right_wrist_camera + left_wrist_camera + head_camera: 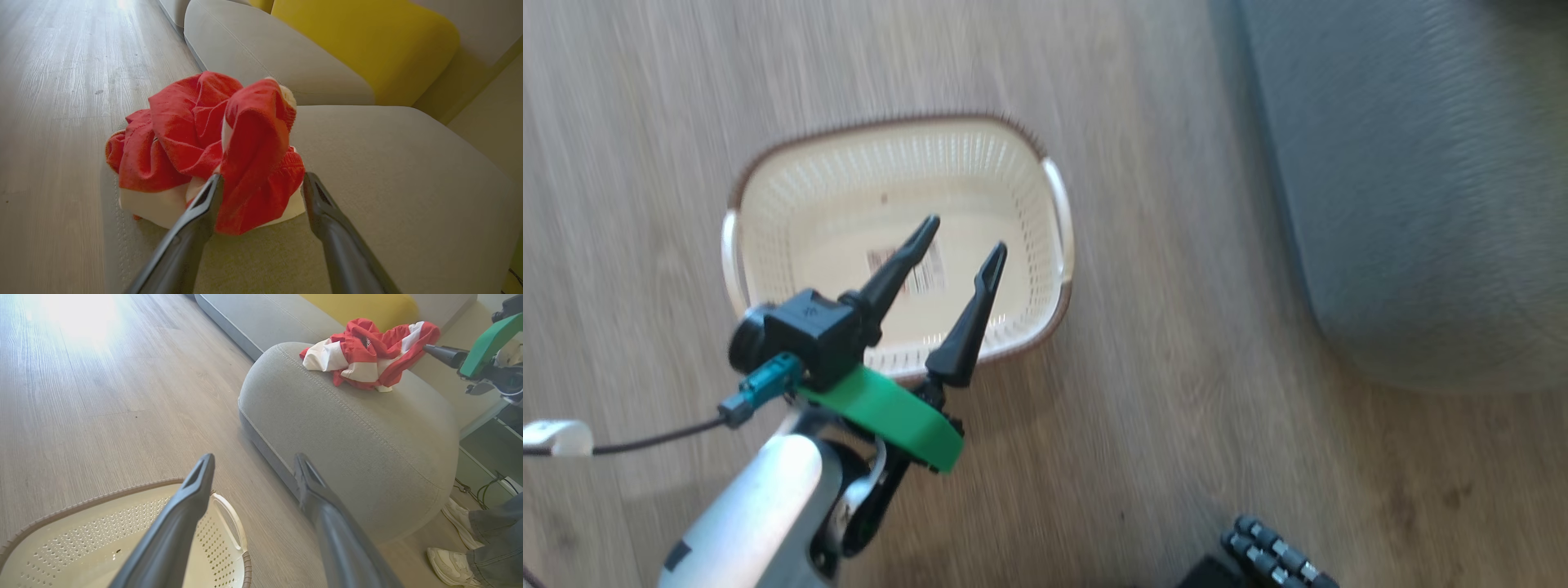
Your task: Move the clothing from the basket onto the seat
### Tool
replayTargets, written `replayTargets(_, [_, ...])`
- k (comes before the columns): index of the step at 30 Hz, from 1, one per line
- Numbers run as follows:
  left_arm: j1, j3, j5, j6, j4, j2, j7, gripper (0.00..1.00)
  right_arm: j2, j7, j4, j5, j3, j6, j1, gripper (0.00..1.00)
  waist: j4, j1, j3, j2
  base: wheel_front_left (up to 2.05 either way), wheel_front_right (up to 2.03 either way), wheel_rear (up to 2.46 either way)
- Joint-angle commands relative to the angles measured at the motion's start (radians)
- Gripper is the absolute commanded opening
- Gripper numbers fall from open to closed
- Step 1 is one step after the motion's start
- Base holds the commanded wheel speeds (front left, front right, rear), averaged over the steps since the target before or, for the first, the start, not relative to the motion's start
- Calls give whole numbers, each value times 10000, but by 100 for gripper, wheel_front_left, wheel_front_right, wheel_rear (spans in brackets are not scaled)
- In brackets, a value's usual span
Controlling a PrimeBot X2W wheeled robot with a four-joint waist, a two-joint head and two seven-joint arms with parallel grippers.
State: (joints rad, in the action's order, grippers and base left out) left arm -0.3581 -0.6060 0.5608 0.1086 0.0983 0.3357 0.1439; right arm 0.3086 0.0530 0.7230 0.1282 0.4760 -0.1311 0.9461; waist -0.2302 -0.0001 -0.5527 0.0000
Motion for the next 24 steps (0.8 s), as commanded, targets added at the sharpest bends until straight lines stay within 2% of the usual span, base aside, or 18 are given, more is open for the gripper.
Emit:
replayTargets(1, [157, 355, 85, 22, 171, -16, 161, 100, 167, 41, -537, -373, -275, 4, -579, 100, -348, 1, 1064, 0, 0, 0, 0])
replayTargets(4, [489, 398, 342, 64, -163, -211, 386, 100, -32, -28, -1549, -1336, -833, 4, -2108, 100, -410, 1, 1789, 0, 0, 0, 0])
replayTargets(9, [1092, 532, 662, 183, -628, -477, 722, 100, -532, -232, -3984, -2306, -1467, 4, -4635, 100, -201, 1, 2797, 0, 0, 0, 0])
replayTargets(14, [1503, 668, 716, 217, -1116, -584, 953, 100, -1475, -285, -6044, -2067, -1807, 4, -6222, 100, 421, 1, 3519, 0, 0, 0, 0])
replayTargets(18, [1774, 921, 691, 259, -1566, -611, 1078, 100, -2205, -229, -6918, -1645, -2431, 4, -6969, 100, 1193, 1, 4021, 0, 0, 0, 0])
replayTargets(24, [1995, 1535, 414, 316, -2409, -500, 1164, 100, -2548, 53, -7098, -1551, -3052, 4, -8151, 100, 2615, 1, 4719, 0, 0, 0, 0])
